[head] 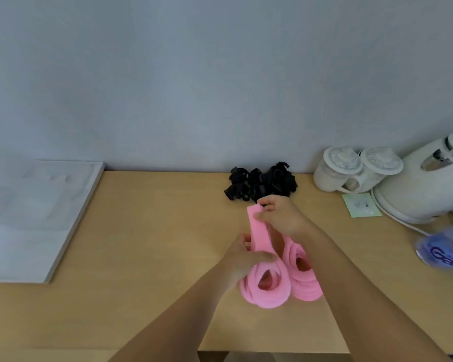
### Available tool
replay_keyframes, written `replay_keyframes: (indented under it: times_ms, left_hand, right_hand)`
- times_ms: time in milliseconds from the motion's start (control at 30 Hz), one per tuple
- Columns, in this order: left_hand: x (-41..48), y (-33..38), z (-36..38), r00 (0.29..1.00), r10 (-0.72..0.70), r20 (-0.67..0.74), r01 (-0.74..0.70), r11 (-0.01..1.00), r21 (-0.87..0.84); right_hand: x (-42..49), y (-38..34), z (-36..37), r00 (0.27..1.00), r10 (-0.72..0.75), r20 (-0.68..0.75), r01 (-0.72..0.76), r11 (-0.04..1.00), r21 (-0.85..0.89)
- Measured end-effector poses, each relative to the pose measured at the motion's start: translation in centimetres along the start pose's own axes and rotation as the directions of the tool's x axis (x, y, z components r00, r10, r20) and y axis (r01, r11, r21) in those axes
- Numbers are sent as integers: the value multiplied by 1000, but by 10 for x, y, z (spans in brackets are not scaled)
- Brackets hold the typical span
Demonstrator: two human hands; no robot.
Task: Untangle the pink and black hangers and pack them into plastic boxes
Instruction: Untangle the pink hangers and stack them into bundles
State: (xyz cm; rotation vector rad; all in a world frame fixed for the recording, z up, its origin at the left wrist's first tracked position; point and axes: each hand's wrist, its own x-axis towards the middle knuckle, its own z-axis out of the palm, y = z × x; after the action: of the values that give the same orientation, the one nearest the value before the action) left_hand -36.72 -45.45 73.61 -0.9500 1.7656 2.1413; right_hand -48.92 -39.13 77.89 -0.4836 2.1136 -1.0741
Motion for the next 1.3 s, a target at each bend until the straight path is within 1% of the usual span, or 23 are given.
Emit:
replay_keyframes:
  times_ms: [67,133,167,233,267,300,367,400,433,533,633,700,800,900,967,1067,1167,1200,1300]
  left_hand:
    - [7,-3,3,999,-5,-33,5,1000,20]
    - [14,-5,5,998,8,-69,-2,996,86]
    - [17,-6,6,996,26,-88,-13,989,147]
    - [20,-10,6,986,107,-126,-65,952,301]
    - [21,-13,6,975,170,-142,-102,915,390]
    - [22,-17,5,958,240,-156,-131,853,506]
    - [25,-25,2,923,340,-183,-96,661,744]
    - [26,-25,0,906,372,-202,-62,587,807]
    - [25,-25,-1,903,373,-212,-40,566,823]
    - [24,-21,-1,918,354,-178,-63,574,817]
    - [23,-16,-2,934,320,-157,-92,643,760]
    - [19,-16,-8,944,292,-151,-103,698,709]
    - [12,-17,-30,923,330,-199,-121,739,663]
    - [-1,-11,-63,885,377,-274,-122,754,645]
    - [-11,-7,-89,860,398,-319,-108,753,649]
    - [-31,-3,-134,795,447,-409,-95,758,646]
    - [-63,-3,-189,680,480,-554,-106,812,574]
    - [-75,-5,-209,634,466,-617,-109,844,525]
    - [-109,-16,-266,519,341,-784,-103,935,338]
  right_hand:
    - [7,6,3,999,-21,25,23,996,-87]
    - [14,10,4,999,-41,31,46,988,-150]
    - [17,12,4,999,-41,36,47,983,-180]
    - [21,17,7,998,-32,45,42,970,-239]
    - [23,20,8,999,-26,36,35,964,-262]
    - [25,22,9,1000,-16,25,22,960,-280]
    - [28,26,12,1000,-5,-7,2,950,-311]
    - [30,27,15,1000,-6,-21,-2,941,-340]
    - [31,28,18,999,-10,-38,-5,926,-378]
    - [33,28,26,996,-46,-82,-1,865,-502]
    - [28,16,30,993,-53,-106,-29,759,-650]
    - [23,5,34,988,-102,-116,-16,680,-733]
    - [17,-13,45,981,-173,-90,34,606,-795]
    - [16,-38,71,972,-229,-52,99,600,-794]
    - [16,-56,95,960,-281,-1,177,607,-775]
    - [18,-79,137,911,-394,118,355,610,-708]
    - [20,-100,186,844,-496,206,505,604,-617]
    - [20,-108,203,822,-523,225,543,598,-590]
    - [16,-135,263,751,-595,286,645,569,-510]
